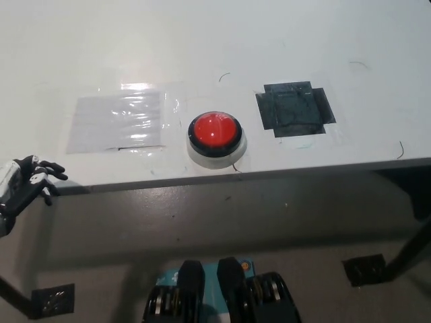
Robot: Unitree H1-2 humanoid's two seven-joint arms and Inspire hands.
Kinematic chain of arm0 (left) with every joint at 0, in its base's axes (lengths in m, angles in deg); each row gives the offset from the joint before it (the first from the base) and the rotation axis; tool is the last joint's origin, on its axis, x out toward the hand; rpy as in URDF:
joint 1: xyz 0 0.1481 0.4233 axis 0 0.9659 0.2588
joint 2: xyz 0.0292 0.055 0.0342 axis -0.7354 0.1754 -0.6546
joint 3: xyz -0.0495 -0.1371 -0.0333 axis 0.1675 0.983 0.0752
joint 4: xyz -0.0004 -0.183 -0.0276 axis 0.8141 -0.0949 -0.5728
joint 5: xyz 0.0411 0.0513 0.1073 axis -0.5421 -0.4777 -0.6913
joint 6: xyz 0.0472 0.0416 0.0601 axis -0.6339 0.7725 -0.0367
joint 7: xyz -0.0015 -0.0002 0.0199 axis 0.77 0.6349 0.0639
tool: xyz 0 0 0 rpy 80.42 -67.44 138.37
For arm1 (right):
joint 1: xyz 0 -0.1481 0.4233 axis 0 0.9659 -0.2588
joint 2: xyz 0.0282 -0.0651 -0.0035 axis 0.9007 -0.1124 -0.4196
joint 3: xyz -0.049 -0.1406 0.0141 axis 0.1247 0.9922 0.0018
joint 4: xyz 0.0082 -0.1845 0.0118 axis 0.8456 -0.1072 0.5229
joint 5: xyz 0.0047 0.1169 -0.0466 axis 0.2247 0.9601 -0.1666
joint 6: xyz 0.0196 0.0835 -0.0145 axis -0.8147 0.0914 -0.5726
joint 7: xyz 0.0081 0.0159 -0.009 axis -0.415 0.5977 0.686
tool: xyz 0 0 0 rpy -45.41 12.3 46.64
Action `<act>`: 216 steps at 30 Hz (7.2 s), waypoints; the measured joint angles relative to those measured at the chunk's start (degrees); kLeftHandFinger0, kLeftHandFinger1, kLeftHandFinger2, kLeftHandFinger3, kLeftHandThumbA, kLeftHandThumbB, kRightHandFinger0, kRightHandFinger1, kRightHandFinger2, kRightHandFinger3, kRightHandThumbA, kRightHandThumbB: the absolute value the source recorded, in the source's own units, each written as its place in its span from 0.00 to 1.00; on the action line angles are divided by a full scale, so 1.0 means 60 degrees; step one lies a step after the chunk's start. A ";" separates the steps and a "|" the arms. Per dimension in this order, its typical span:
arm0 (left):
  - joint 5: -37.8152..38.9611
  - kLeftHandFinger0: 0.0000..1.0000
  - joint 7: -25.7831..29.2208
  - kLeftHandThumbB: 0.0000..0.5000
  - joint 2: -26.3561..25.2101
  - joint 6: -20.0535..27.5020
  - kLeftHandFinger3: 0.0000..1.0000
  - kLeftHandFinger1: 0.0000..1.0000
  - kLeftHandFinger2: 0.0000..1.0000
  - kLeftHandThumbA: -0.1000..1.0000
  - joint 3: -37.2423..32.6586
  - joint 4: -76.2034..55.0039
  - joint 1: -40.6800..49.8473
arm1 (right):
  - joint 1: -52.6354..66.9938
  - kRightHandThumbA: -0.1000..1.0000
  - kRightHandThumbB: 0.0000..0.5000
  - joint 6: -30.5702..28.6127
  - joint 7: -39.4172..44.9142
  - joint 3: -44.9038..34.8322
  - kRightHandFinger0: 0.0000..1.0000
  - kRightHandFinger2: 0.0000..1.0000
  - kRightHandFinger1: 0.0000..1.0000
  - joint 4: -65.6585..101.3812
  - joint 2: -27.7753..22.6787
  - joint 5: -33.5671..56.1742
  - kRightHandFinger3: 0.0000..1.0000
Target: The robot uses its right hand to make a fist and press the red button kept in the middle of the desk
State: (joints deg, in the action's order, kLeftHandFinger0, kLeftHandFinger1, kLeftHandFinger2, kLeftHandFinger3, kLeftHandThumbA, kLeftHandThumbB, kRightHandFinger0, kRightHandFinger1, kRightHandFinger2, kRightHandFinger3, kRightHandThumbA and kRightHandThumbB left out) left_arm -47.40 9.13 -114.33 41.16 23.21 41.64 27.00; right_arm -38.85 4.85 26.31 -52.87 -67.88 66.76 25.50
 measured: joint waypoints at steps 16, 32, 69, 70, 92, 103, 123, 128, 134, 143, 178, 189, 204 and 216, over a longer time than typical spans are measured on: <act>0.0000 0.31 -0.0177 0.00 0.0000 -0.0267 0.58 0.34 0.44 0.52 -0.0008 -0.0073 0.0013 | -0.3911 1.00 0.94 -0.0153 0.0255 0.1778 0.80 0.81 0.83 -0.1321 0.0098 -0.0453 0.84; 0.0119 0.29 -0.0347 0.00 0.0001 -0.0414 0.61 0.35 0.47 0.51 -0.0005 -0.0075 0.0014 | -0.5904 1.00 1.00 -0.1087 0.0220 0.3230 0.11 0.00 0.00 -0.3727 0.2235 -0.1591 0.00; 0.0096 0.30 -0.0517 0.00 0.0008 -0.0436 0.60 0.36 0.48 0.56 -0.0322 -0.0076 -0.0478 | -0.6649 1.00 1.00 -0.3619 0.0125 0.3193 0.00 0.20 0.00 -0.8867 0.5063 -0.2249 0.18; 0.0096 0.29 -0.0517 0.00 0.0007 -0.0434 0.61 0.36 0.48 0.58 -0.0322 -0.0076 -0.0478 | -0.6649 1.00 1.00 -0.3644 0.0140 0.3192 0.00 0.22 0.00 -0.8905 0.5004 -0.2254 0.20; -0.0015 0.27 -0.0527 0.00 0.0005 -0.0580 0.58 0.34 0.46 0.55 -0.0305 -0.0083 -0.0879 | -0.6127 1.00 0.95 -0.4320 0.0251 0.3412 0.00 0.27 0.02 -0.9653 0.4851 -0.2429 0.25; -0.0011 0.25 -0.0530 0.00 0.0005 -0.0809 0.57 0.32 0.43 0.55 -0.0295 -0.0161 -0.0951 | -0.5982 1.00 0.96 -0.4559 0.0237 0.3373 0.00 0.25 0.00 -0.9637 0.4942 -0.2354 0.25; 0.0012 0.24 -0.0580 0.00 0.0005 -0.0801 0.61 0.34 0.46 0.52 -0.0241 -0.0206 -0.0775 | -0.6020 1.00 1.00 -0.4171 0.0264 0.3378 0.00 0.22 0.00 -0.9258 0.4940 -0.2314 0.22; 0.0008 0.27 -0.0578 0.00 0.0005 -0.0791 0.61 0.35 0.47 0.50 -0.0223 -0.0207 -0.0631 | -0.6275 1.00 1.00 -0.3577 0.0410 0.3352 0.00 0.19 0.00 -0.8789 0.4956 -0.2266 0.18; 0.0015 0.25 -0.0579 0.00 0.0006 -0.0848 0.59 0.34 0.46 0.50 -0.0182 -0.0298 -0.0541 | -0.6948 1.00 1.00 -0.2983 0.0553 0.3316 0.00 0.27 0.02 -0.7787 0.4877 -0.2190 0.22; 0.0042 0.26 -0.0579 0.00 0.0006 -0.0850 0.61 0.34 0.47 0.53 -0.0063 -0.0366 -0.0438 | -0.7201 1.00 1.00 -0.2073 0.0609 0.3242 0.00 0.33 0.04 -0.6508 0.4527 -0.2084 0.25; 0.0120 0.26 -0.0576 0.00 0.0006 -0.0837 0.58 0.33 0.45 0.52 0.0184 -0.0359 -0.0230 | -0.4685 1.00 1.00 -0.1235 0.0890 0.1581 0.16 0.33 0.25 -0.2667 0.1392 -0.1506 0.41; 0.0108 0.28 -0.0570 0.00 0.0005 -0.0900 0.58 0.34 0.46 0.52 0.0202 -0.0370 -0.0213 | -0.2834 1.00 0.98 -0.0744 0.0887 0.0681 0.66 0.85 0.80 -0.1002 0.0680 -0.1065 0.92; 0.0152 0.25 -0.0577 0.00 0.0003 -0.0967 0.54 0.32 0.43 0.49 0.0317 -0.0354 -0.0233 | -0.0786 1.00 0.93 -0.0562 0.0644 -0.0086 0.68 0.81 0.79 -0.0428 0.0766 -0.0682 0.90; 0.0139 0.25 -0.0578 0.00 0.0003 -0.0962 0.58 0.32 0.44 0.54 0.0311 -0.0353 -0.0236 | 0.0017 1.00 0.94 -0.0566 0.0437 -0.0414 0.66 0.75 0.75 -0.0418 0.1093 -0.0438 0.88</act>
State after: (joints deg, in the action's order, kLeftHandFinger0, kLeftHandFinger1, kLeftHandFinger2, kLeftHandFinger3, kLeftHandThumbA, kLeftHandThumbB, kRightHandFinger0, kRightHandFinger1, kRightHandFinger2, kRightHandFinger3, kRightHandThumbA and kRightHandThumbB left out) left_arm -46.57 5.66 -114.32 35.38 25.07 39.53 25.59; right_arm -38.75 1.45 28.93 -55.35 -70.39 73.32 22.87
